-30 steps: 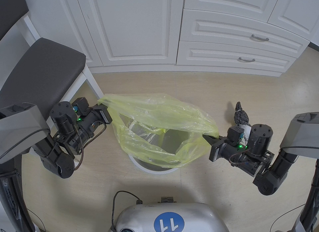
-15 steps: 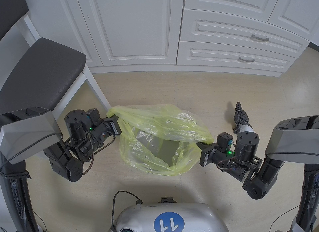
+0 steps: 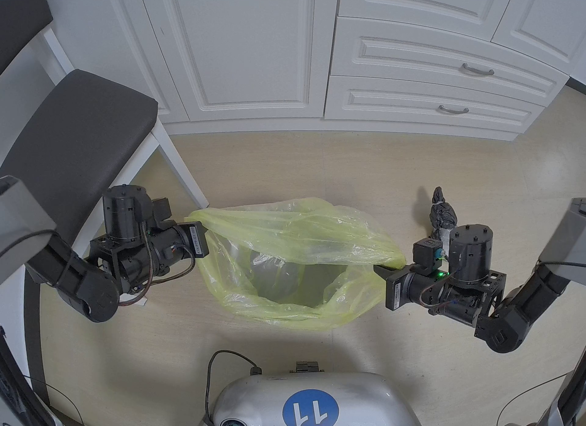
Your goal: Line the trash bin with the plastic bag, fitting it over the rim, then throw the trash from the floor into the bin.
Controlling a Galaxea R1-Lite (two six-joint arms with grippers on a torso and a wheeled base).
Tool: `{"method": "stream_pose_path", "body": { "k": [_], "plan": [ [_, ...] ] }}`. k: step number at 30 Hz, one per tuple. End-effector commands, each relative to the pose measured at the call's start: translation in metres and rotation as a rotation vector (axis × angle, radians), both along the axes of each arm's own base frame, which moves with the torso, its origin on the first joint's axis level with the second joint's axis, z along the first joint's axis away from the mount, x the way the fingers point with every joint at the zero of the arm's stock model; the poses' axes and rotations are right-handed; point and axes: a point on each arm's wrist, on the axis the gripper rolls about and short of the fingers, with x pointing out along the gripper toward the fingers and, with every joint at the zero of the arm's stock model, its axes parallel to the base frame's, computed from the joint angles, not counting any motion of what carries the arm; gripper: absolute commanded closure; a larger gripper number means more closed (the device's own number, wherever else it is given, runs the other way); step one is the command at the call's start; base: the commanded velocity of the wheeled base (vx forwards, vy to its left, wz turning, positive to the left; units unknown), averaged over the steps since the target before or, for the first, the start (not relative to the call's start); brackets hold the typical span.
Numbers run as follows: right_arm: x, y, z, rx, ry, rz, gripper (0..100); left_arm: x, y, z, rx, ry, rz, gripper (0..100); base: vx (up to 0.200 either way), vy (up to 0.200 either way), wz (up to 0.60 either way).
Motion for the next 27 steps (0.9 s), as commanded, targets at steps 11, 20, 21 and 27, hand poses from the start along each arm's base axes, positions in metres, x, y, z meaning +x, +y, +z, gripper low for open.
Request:
{"method": "stream_pose_path", "body": {
  "k": [11,20,21,27],
  "plan": [
    [0.009,0.009,0.001,-0.011,0.150,-0.021,100,0.049,-0.003,-0.042,-0.018,0.158,0.056,100,0.000,0.000,0.00],
    [0.027,0.013,-0.008,0.043,0.177,-0.062,100,0.068,0.000,-0.030,-0.152,0.135,0.131,100,0.000,0.000,0.00],
    [0.033,0.016,-0.015,0.051,0.194,-0.090,100,0.074,0.004,-0.024,-0.190,0.117,0.165,100,0.000,0.000,0.00],
    [0.039,0.017,-0.014,0.043,0.182,-0.136,100,0.078,0.020,0.000,-0.233,0.103,0.226,100,0.000,0.000,0.00]
  ]
}}
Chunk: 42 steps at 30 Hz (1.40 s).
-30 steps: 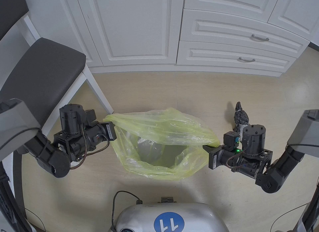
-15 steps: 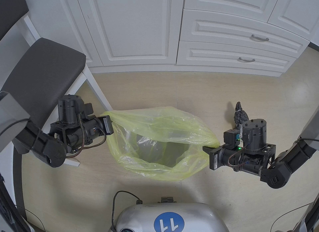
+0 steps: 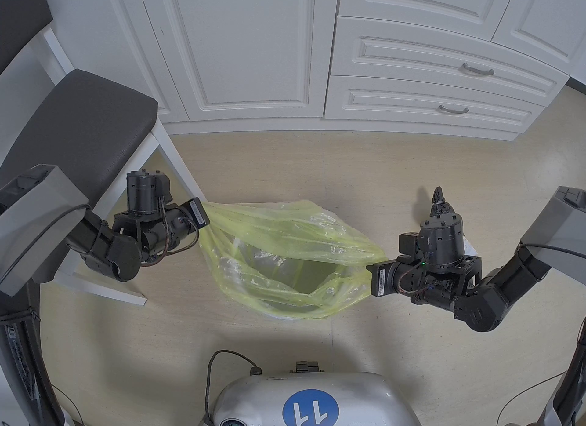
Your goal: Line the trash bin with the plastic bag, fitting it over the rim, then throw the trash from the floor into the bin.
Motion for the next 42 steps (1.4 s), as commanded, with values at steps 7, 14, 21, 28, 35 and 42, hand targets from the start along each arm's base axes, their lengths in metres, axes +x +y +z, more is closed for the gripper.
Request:
{"method": "stream_pose_path", "body": {
  "k": [7,14,21,28,35,42],
  "plan": [
    [-0.008,-0.006,0.017,-0.014,0.013,-0.010,100,-0.022,0.012,0.058,-0.058,-0.075,0.019,100,0.000,0.000,0.00],
    [-0.026,-0.013,0.044,-0.044,0.053,0.003,100,-0.051,-0.010,0.079,-0.044,-0.023,-0.058,100,0.000,0.000,0.00],
    [-0.037,-0.018,0.038,-0.155,0.121,0.043,100,-0.059,-0.010,0.036,0.161,0.106,-0.151,100,0.000,0.000,0.00],
    [-0.047,-0.023,0.015,-0.326,0.162,0.136,100,-0.061,-0.005,0.003,0.311,0.177,-0.214,100,0.000,0.000,0.00],
    [-0.038,-0.016,-0.022,-0.401,0.244,0.169,100,-0.049,-0.003,-0.022,0.334,0.225,-0.212,100,0.000,0.000,0.00],
    [-0.026,-0.010,-0.031,-0.350,0.169,0.125,100,-0.034,-0.007,-0.019,0.257,0.147,-0.155,100,0.000,0.000,0.00]
  ]
}}
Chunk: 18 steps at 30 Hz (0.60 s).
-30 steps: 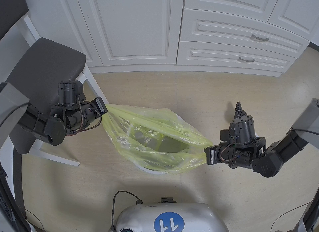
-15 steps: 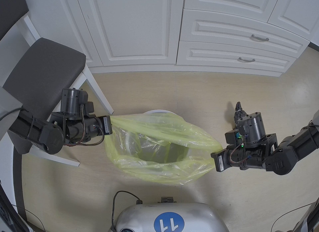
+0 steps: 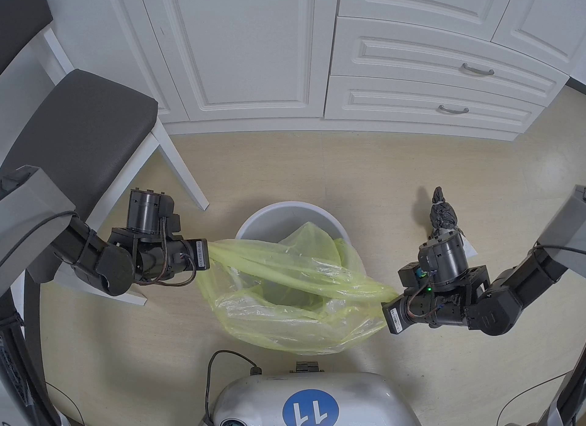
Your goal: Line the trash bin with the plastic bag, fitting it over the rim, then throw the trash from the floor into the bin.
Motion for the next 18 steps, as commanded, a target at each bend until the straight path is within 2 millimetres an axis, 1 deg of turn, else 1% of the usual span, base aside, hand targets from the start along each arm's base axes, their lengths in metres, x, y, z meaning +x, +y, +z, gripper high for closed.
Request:
{"method": "stream_pose_path", "body": {
  "k": [1,2,4,5,6,7,8,9,13,14,15,16,18],
  "plan": [
    [0.007,0.004,-0.016,0.023,-0.008,-0.022,100,0.010,-0.002,-0.001,-0.077,-0.036,0.048,100,0.000,0.000,0.00],
    [0.006,0.004,-0.015,0.035,-0.016,-0.027,100,0.010,-0.002,0.003,-0.094,-0.050,0.058,100,0.000,0.000,0.00],
    [0.005,0.004,-0.012,0.055,-0.039,-0.032,100,0.006,-0.001,0.021,-0.126,-0.094,0.067,100,0.000,0.000,0.00],
    [0.005,0.003,-0.012,0.058,-0.043,-0.032,100,0.005,0.000,0.024,-0.130,-0.101,0.066,100,0.000,0.000,0.00],
    [0.002,0.002,-0.012,0.051,-0.046,-0.028,100,-0.001,0.000,0.034,-0.140,-0.123,0.061,100,0.000,0.000,0.00],
    [0.002,0.002,-0.012,0.051,-0.046,-0.028,0,-0.001,0.000,0.034,-0.140,-0.123,0.061,100,0.000,0.000,0.00],
    [0.002,0.002,-0.012,0.051,-0.046,-0.028,0,-0.001,0.000,0.034,-0.140,-0.123,0.061,100,0.000,0.000,0.00],
    [-0.003,-0.002,-0.011,0.031,-0.048,-0.015,0,-0.012,-0.001,0.049,-0.150,-0.146,0.046,100,0.000,0.000,0.00],
    [-0.012,-0.010,-0.003,0.028,-0.062,0.006,0,-0.022,-0.007,0.058,-0.161,-0.162,0.019,100,0.000,0.000,0.00],
    [-0.020,-0.018,0.003,0.035,-0.065,0.039,0,-0.024,-0.009,0.061,-0.164,-0.169,0.011,100,0.000,0.000,0.00],
    [-0.021,-0.020,0.004,0.037,-0.064,0.050,0,-0.025,-0.009,0.061,-0.163,-0.168,0.011,100,0.000,0.000,0.00],
    [-0.028,-0.031,0.007,0.043,-0.065,0.125,0,-0.025,-0.011,0.062,-0.165,-0.173,0.007,100,0.000,0.000,0.00],
    [-0.033,-0.047,0.014,0.041,-0.096,0.234,0,-0.025,-0.011,0.062,-0.166,-0.176,0.007,100,0.000,0.000,0.00]
  ]
}}
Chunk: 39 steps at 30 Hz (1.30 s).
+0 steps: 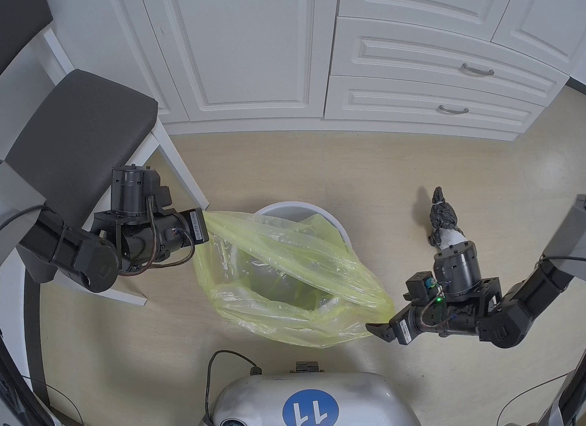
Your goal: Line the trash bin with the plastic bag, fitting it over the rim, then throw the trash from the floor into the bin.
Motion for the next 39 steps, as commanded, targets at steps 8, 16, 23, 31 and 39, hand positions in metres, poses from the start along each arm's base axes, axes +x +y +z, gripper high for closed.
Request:
{"method": "stream_pose_path", "body": {
  "k": [8,16,23,31,39],
  "plan": [
    [-0.031,-0.059,0.032,0.092,-0.159,0.395,0,-0.009,-0.005,0.013,-0.012,-0.033,-0.019,100,0.000,0.000,0.00],
    [-0.045,0.007,0.026,0.107,-0.198,0.279,0,-0.013,-0.008,0.014,-0.014,-0.039,-0.030,100,0.000,0.000,0.00],
    [-0.029,0.058,0.029,0.053,-0.408,0.286,0,-0.011,-0.006,0.012,-0.010,-0.038,-0.021,100,0.000,0.000,0.00],
    [-0.032,0.083,0.022,-0.086,-0.504,0.340,0,-0.014,-0.007,0.010,0.007,-0.034,0.049,0,0.000,0.000,0.00],
    [-0.007,0.103,0.009,-0.130,-0.553,0.349,0,-0.015,0.001,0.005,-0.001,-0.084,0.089,0,0.000,0.000,0.00]
  ]
}}
